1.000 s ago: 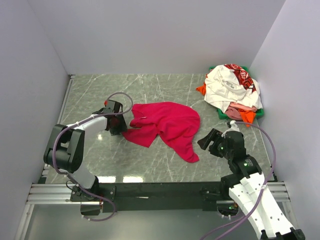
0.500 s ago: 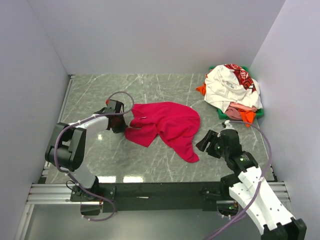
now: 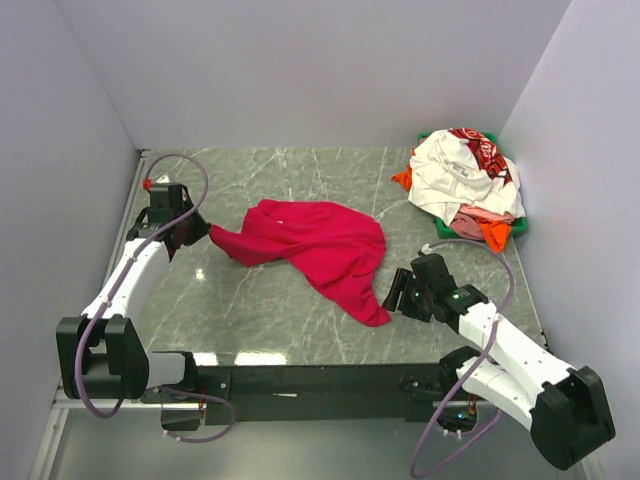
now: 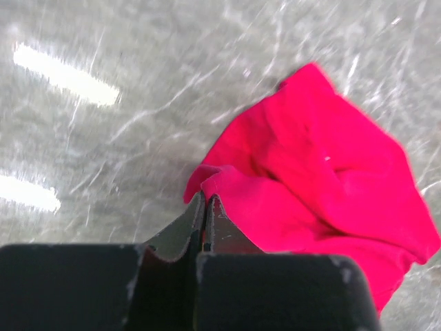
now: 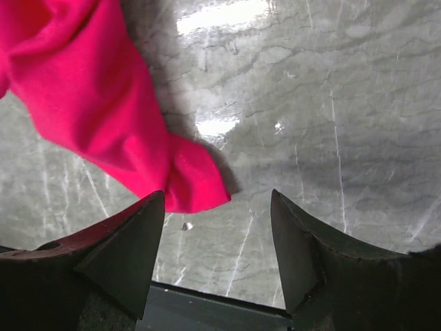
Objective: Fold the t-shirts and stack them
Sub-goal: Flatten the tshirt out
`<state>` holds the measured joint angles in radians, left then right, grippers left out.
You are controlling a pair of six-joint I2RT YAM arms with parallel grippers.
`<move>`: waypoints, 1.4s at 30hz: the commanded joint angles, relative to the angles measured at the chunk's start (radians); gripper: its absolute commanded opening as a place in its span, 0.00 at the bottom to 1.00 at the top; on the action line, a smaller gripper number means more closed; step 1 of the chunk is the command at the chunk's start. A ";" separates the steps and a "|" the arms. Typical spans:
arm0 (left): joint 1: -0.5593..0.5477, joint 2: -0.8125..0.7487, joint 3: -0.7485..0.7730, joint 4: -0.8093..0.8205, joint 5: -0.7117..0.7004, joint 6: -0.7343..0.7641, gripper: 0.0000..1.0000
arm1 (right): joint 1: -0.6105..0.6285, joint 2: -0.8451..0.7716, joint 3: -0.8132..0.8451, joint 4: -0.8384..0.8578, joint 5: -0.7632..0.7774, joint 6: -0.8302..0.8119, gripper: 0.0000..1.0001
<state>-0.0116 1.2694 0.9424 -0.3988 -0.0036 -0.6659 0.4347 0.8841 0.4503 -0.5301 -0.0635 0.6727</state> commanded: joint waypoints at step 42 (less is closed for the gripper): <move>0.344 0.217 0.834 -0.183 0.263 -0.032 0.00 | -0.238 0.320 1.138 -0.349 0.134 -0.291 0.00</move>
<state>0.2806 1.4902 1.6619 -0.5850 0.2054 -0.6445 0.2066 1.1843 1.4658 -0.7452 0.0135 0.4618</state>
